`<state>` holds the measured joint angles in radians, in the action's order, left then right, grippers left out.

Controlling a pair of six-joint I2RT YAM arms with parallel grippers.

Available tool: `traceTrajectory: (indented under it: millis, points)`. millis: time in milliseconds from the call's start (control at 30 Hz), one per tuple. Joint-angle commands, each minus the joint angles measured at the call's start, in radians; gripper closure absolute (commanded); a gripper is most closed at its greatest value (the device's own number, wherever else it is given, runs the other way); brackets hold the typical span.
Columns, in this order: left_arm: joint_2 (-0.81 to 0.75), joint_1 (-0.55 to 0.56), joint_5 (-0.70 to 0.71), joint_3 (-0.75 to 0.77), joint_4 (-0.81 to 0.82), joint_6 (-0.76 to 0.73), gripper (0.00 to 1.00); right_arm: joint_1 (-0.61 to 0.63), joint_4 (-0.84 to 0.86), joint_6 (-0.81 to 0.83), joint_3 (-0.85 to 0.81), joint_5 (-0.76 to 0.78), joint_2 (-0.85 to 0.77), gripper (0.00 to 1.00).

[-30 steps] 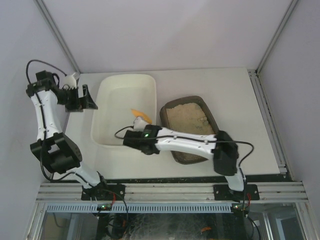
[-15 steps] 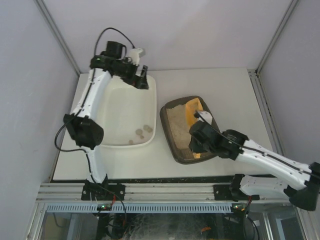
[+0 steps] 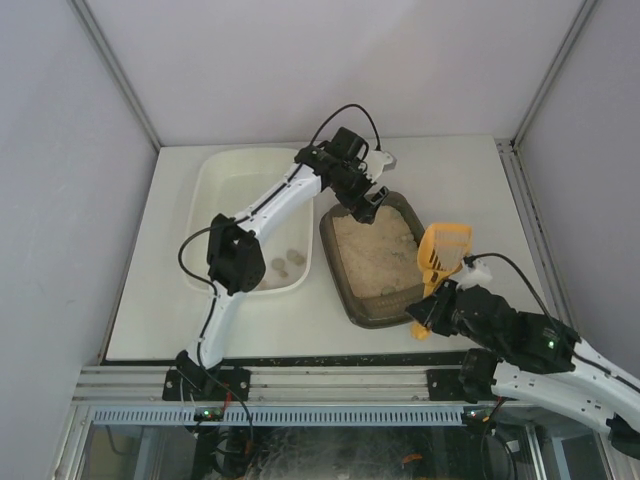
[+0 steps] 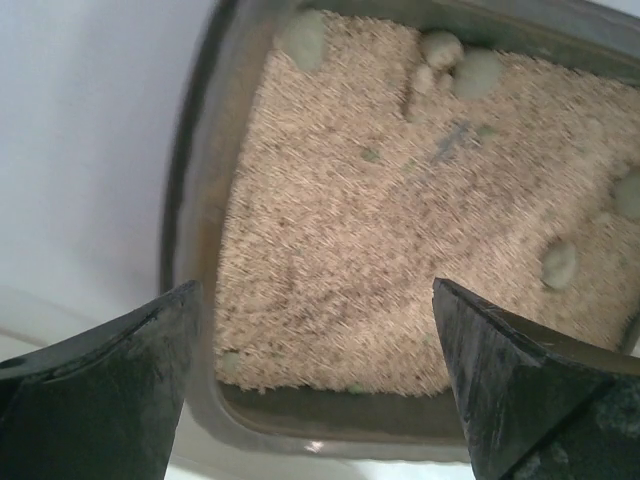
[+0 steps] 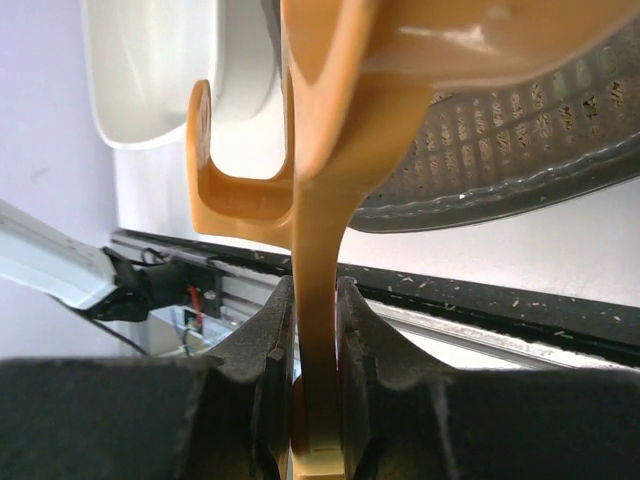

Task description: Clean the litter box

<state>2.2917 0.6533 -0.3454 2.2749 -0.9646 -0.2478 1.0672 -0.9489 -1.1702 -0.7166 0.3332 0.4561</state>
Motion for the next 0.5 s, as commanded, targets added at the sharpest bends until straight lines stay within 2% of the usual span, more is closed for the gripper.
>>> traceTrajectory:
  millis: [0,167,233,367,467]
  points:
    - [0.028,-0.015,0.199,0.066,0.138,-0.021,0.0,0.001,-0.002,-0.051,-0.004,0.056,-0.092,1.0]
    - [0.014,-0.015,0.306,-0.015,0.207,-0.006,0.0,-0.011,-0.053,-0.044,-0.003,0.083,-0.166,1.0]
    - [-0.011,-0.016,0.329,-0.071,0.238,0.008,0.04,-0.014,-0.056,-0.028,-0.002,0.078,-0.169,1.0]
    - [-0.012,-0.023,0.327,-0.106,0.246,0.051,0.17,-0.022,-0.051,-0.003,-0.003,0.042,-0.134,1.0]
    - [0.006,-0.029,0.281,-0.095,0.217,0.066,0.35,-0.025,-0.048,0.007,-0.001,0.032,-0.114,1.0]
